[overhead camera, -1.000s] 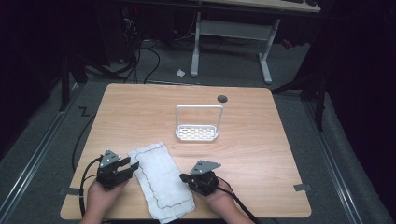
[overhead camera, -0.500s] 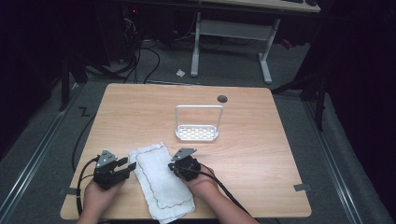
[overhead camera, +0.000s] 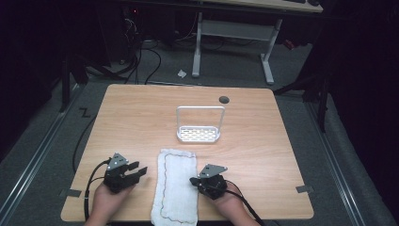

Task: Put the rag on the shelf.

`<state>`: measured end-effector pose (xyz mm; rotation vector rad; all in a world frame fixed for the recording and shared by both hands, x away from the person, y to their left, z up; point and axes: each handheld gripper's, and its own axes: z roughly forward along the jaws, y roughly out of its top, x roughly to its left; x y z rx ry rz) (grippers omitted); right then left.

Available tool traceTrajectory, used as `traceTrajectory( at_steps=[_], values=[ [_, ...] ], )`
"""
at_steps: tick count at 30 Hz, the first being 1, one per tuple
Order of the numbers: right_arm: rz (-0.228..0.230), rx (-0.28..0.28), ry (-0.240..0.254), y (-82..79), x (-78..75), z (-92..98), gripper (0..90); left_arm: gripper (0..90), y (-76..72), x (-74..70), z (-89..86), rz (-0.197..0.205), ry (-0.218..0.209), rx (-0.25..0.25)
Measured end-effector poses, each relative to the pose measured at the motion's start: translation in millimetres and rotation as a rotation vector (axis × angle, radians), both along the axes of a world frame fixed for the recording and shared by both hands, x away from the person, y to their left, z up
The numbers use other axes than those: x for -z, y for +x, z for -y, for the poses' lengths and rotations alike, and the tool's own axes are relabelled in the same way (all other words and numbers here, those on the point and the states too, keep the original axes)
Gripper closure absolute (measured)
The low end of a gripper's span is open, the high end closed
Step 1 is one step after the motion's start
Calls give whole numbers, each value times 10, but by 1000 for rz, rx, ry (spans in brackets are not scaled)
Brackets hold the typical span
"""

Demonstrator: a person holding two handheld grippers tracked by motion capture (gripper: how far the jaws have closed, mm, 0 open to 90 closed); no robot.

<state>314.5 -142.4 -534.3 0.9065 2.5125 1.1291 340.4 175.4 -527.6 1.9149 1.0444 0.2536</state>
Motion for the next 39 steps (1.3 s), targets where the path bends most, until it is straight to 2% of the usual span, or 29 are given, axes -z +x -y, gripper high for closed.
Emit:
traceTrajectory(
  at_steps=[1,3,4,5,8,10,12,13,15,17,18,19,20,22,24,25,26,27,28,29,30,32,33,36,38,39],
  values=[
    [-5,6,-3,-20,-5,37,900,572,-16,-7,118,-5,-3,30],
    [-8,15,-15,-45,-17,107,900,611,-26,-33,366,-1,26,73],
    [-7,22,-22,-58,-23,167,900,665,-3,-38,566,-4,38,104],
    [-5,21,-26,-59,-24,190,900,680,-3,-38,566,-4,38,104],
    [-6,31,-23,-62,-24,251,900,723,49,38,885,-27,105,135],
    [-11,44,-21,-68,-24,293,900,750,28,56,964,-5,123,125],
    [-9,46,-20,-87,-24,356,900,758,-4,50,988,-9,129,149],
    [-9,47,-22,-100,-24,372,900,758,-51,42,991,-20,128,178],
    [-7,43,-28,-119,-27,398,899,757,-92,45,991,-20,126,193],
    [-13,52,-19,-179,-25,460,898,688,-184,59,995,-2,122,215],
    [-13,52,-19,-179,-25,460,898,688,-218,60,1000,1,118,223],
    [-14,57,-19,-197,-25,467,897,630,-243,48,1005,3,116,227],
    [-4,58,-26,-214,-26,460,896,590,-247,27,999,25,120,221],
    [17,55,-52,-234,-31,433,894,565,-182,-27,956,65,107,176],
    [22,52,-58,-235,-32,423,892,529,-32,-63,891,63,72,105],
    [13,52,-40,-225,-24,438,891,485,48,-68,866,60,70,61],
    [10,50,-35,-222,-22,445,891,455,172,-46,847,50,67,-9],
    [10,50,-35,-222,-22,445,891,425,172,-46,847,50,67,-9],
    [12,47,-38,-222,-22,448,891,425,259,-20,857,27,54,-34],
    [16,45,-40,-224,-21,444,891,390,317,-3,873,6,39,-36],
    [23,41,-46,-225,-22,442,891,390,354,9,901,5,43,-33],
    [26,41,-52,-230,-24,437,890,378,399,38,979,20,88,-29],
    [24,37,-49,-226,-23,441,890,399,424,84,1015,-7,113,-25],
    [20,39,-42,-222,-20,446,890,421,397,92,1049,16,137,-24],
    [16,42,-39,-221,-19,448,890,474,358,97,1077,31,148,-20],
    [21,40,-43,-223,-19,445,890,561,318,103,1095,35,141,-4]
  ],
)
